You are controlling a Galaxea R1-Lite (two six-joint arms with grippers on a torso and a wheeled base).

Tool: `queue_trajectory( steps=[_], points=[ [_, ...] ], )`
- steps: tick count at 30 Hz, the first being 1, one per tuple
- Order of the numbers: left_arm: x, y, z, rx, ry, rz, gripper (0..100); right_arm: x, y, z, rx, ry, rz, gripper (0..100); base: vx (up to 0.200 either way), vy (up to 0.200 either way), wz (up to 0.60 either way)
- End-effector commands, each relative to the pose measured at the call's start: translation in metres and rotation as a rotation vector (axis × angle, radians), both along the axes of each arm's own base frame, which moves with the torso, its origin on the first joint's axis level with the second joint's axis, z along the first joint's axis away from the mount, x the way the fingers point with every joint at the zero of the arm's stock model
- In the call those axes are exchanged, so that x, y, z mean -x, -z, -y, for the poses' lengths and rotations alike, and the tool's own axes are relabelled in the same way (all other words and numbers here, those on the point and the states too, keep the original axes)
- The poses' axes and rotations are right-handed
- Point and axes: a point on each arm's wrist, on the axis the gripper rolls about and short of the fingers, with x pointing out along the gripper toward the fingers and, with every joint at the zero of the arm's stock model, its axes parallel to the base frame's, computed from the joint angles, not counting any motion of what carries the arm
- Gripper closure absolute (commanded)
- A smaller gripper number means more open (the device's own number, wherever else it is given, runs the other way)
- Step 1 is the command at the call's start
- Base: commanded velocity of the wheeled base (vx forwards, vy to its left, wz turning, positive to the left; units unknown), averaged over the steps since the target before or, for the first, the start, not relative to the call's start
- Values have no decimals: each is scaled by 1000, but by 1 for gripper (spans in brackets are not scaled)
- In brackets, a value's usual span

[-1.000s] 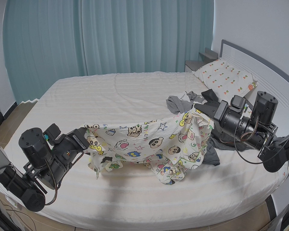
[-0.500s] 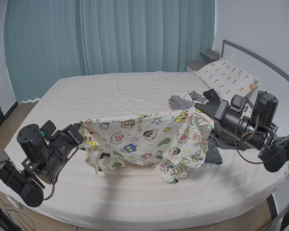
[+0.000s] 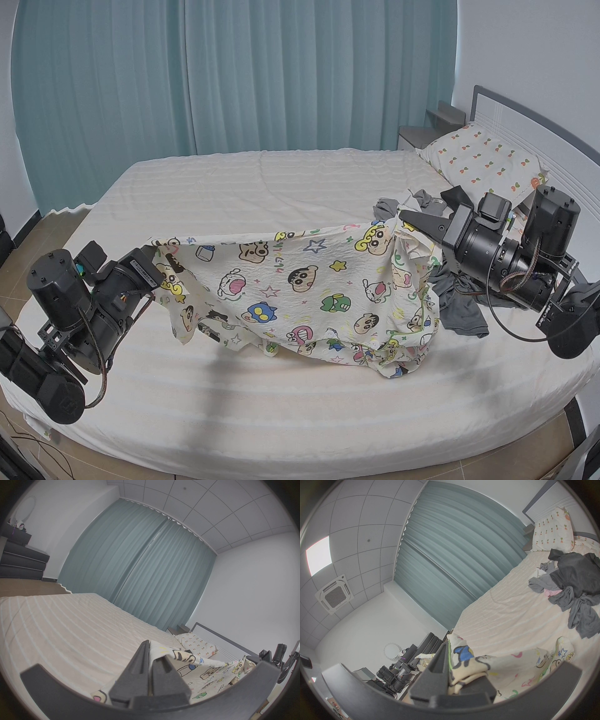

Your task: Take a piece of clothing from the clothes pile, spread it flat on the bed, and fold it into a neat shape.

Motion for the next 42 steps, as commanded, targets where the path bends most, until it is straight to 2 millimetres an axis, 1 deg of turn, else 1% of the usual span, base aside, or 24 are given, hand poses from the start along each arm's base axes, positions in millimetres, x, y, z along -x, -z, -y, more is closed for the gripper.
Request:
queue_trajectory(
  steps=[1,5,8,14,17,24,37,42],
  points=[
    [4,-7,-2,9,-4,27,100,3,-4,-4,-4,-17,13,100,0,200,0],
    [5,-11,-5,12,-12,40,100,4,-6,-7,-8,-25,21,100,0,200,0],
    [7,-14,-8,14,-24,52,100,5,-12,-10,-17,-37,37,100,0,200,0],
    [8,-17,-12,17,-38,64,100,7,-15,-17,-22,-58,49,100,0,200,0],
    [10,-21,-14,21,-44,80,100,9,-17,-23,-25,-81,53,100,0,200,0],
    [11,-21,-15,22,-47,80,100,10,-21,-32,-29,-107,59,100,0,200,0],
    [10,-19,-14,21,-44,71,100,11,-20,-31,-18,-105,54,100,0,200,0],
    [14,-12,-14,14,-38,42,100,13,-12,-29,-4,-101,30,100,0,0,0]
  ],
)
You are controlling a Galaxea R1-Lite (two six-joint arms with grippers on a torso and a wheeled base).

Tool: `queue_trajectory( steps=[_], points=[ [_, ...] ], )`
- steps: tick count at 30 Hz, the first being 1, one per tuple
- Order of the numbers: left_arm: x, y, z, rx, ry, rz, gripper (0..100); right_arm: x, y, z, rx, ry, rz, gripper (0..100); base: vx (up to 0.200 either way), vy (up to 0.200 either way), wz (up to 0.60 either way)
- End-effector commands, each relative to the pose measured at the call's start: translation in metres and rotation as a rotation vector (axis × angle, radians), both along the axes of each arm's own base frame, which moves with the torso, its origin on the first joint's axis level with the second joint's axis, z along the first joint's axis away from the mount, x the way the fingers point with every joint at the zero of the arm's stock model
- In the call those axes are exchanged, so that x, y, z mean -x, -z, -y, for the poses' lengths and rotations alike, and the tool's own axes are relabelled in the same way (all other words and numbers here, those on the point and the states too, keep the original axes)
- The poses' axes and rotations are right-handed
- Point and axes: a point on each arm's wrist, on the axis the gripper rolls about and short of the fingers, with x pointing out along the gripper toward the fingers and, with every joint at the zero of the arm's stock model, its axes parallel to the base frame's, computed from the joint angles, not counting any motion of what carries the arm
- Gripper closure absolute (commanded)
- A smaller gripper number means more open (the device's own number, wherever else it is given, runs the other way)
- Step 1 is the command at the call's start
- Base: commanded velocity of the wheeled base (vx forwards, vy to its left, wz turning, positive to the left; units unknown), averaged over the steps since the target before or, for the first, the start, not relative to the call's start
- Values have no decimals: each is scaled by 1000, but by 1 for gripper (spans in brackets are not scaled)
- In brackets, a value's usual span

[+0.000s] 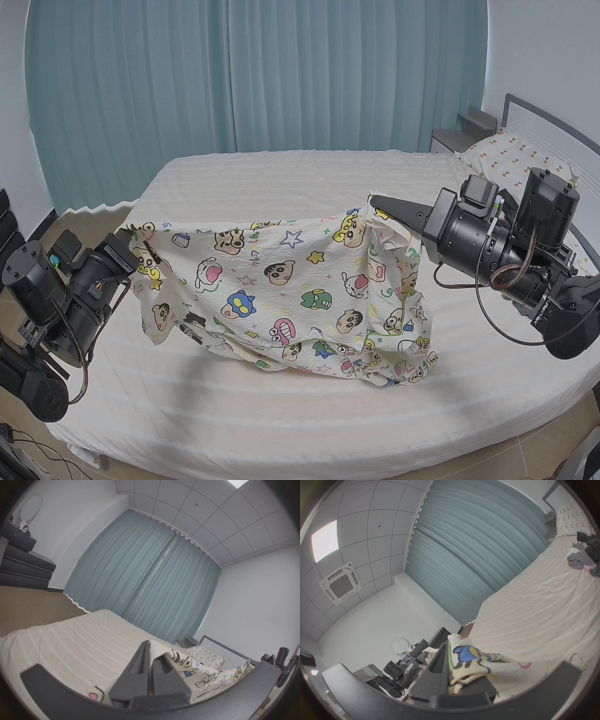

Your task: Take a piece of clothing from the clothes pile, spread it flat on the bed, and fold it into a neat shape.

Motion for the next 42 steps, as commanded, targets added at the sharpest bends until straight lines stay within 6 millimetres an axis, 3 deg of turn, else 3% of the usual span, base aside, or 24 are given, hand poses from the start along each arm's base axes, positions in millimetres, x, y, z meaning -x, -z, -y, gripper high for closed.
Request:
queue_trajectory(
  steps=[1,8,19,36,42],
  points=[
    [3,7,1,-9,6,-32,100,2,6,2,12,2,-18,100,0,0,0],
    [17,21,7,-19,53,-94,100,10,21,7,43,2,-61,100,0,0,0],
    [19,22,9,-25,62,-98,100,19,15,12,32,-2,-44,100,0,0,0],
    [32,24,11,-29,89,-109,100,37,15,21,37,-11,-48,100,-200,0,0],
    [50,16,11,-8,120,-72,100,62,7,25,18,-53,-18,100,-200,0,0]
  ],
)
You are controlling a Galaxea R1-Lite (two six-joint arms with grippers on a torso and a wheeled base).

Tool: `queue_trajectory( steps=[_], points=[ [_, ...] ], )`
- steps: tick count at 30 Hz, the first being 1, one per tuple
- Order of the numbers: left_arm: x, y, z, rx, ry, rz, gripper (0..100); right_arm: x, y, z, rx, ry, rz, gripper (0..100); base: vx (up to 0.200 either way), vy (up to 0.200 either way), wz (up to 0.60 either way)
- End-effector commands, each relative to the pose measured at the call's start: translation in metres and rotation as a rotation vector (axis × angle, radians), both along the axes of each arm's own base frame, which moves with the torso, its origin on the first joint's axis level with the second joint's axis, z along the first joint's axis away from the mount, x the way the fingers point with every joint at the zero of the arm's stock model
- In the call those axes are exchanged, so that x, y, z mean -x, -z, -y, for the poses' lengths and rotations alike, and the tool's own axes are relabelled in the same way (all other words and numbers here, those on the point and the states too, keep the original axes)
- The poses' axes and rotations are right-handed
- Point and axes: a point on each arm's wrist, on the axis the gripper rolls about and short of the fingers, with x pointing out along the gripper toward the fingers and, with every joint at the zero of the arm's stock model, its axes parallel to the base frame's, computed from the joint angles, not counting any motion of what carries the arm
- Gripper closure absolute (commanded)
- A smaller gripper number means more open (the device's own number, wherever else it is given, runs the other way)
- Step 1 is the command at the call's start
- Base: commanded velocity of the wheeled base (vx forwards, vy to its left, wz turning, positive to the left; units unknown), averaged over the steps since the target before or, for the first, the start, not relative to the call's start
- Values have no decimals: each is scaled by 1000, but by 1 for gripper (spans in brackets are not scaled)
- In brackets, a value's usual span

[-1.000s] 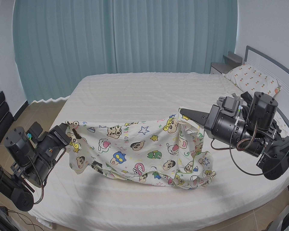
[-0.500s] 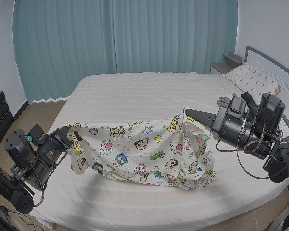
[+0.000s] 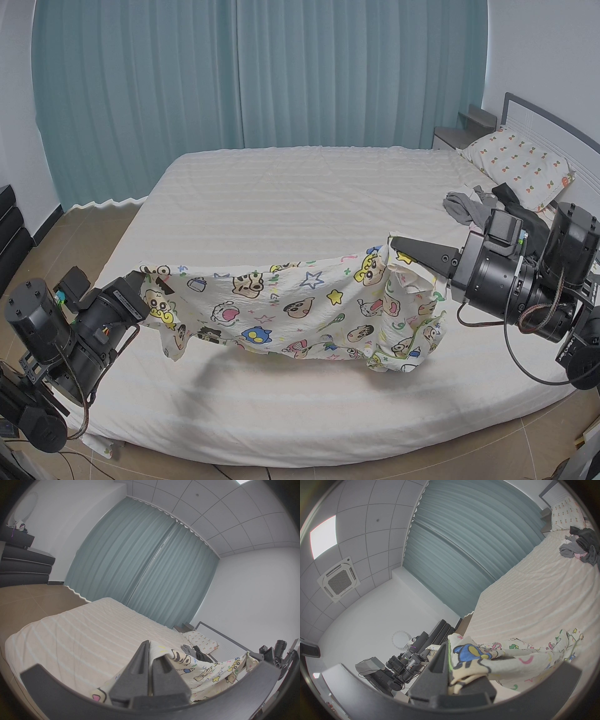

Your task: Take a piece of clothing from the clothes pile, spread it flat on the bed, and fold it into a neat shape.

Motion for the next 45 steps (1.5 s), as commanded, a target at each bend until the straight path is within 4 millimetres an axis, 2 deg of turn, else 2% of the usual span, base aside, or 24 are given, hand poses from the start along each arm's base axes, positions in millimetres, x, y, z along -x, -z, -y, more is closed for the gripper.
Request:
queue_trajectory(
  steps=[1,5,10,16,20,23,31,35,45],
  points=[
    [18,-7,-3,20,23,33,100,25,-9,5,-21,-43,31,100,-200,0,0],
    [34,-10,-9,30,24,56,100,46,-15,11,-41,-73,60,100,-200,0,0],
    [54,-25,-18,61,24,143,100,64,-28,21,-73,-91,115,100,-200,0,0],
    [65,-33,-22,65,24,177,100,74,-38,28,-96,-94,163,100,-200,0,0],
    [67,-38,-23,66,24,180,100,76,-43,29,-108,-95,182,100,0,0,0],
    [65,-43,-22,68,24,185,100,74,-45,28,-112,-93,188,100,0,0,0],
    [54,-43,-18,44,24,128,100,65,-42,24,-96,-84,169,100,0,0,0],
    [45,-39,-15,32,15,98,100,48,-33,24,-67,-37,136,100,0,0,0],
    [17,-25,-4,-2,25,12,100,26,-23,22,-36,-1,97,100,0,0,0]
  ],
)
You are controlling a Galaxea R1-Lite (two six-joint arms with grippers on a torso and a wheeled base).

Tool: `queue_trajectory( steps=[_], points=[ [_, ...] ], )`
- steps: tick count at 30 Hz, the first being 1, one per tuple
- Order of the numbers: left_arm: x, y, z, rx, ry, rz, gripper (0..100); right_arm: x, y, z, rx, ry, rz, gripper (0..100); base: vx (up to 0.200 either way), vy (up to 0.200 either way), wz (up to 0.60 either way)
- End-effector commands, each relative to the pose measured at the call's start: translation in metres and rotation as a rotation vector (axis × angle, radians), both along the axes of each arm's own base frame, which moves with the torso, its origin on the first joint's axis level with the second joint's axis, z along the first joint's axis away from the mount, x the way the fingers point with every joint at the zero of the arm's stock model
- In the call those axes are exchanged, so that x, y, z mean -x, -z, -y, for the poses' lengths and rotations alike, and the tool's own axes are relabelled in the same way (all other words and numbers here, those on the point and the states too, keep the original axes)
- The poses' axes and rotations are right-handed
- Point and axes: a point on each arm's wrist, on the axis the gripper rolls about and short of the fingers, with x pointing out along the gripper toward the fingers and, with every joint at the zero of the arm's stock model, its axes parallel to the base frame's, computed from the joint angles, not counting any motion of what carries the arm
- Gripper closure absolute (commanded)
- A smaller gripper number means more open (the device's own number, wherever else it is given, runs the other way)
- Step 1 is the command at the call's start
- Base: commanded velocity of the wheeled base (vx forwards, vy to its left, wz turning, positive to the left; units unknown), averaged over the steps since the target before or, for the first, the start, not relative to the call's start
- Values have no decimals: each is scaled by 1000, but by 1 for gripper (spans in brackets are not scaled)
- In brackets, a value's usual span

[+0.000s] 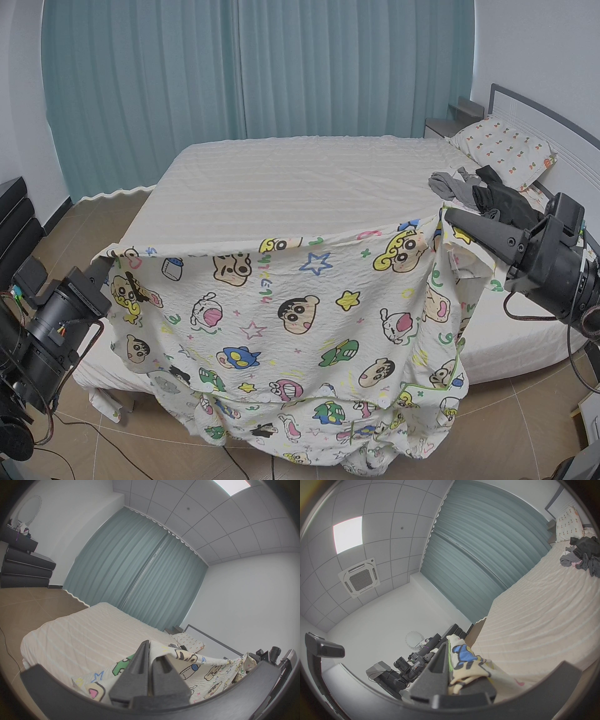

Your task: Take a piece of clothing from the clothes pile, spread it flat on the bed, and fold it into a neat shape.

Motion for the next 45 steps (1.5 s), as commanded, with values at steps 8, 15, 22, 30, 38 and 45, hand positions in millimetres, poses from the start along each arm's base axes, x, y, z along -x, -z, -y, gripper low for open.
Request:
queue_trajectory(
  steps=[8,15,22,30,38,45],
  points=[
    [-42,8,15,-26,-10,-63,100,-29,14,-3,34,57,-54,100,175,0,0],
    [-87,18,20,-41,-54,-96,100,-69,20,-2,46,128,-77,100,200,0,0],
    [-132,31,29,-86,-78,-110,100,-114,28,-4,51,186,-92,100,200,0,0],
    [-183,41,36,-133,-104,-117,100,-157,43,-2,66,240,-103,100,200,0,0],
    [-228,53,36,-145,-132,-166,100,-189,54,-6,70,258,-103,100,200,0,0],
    [-266,71,31,-160,-173,-212,100,-215,65,-7,93,284,-148,100,57,0,0]
  ],
)
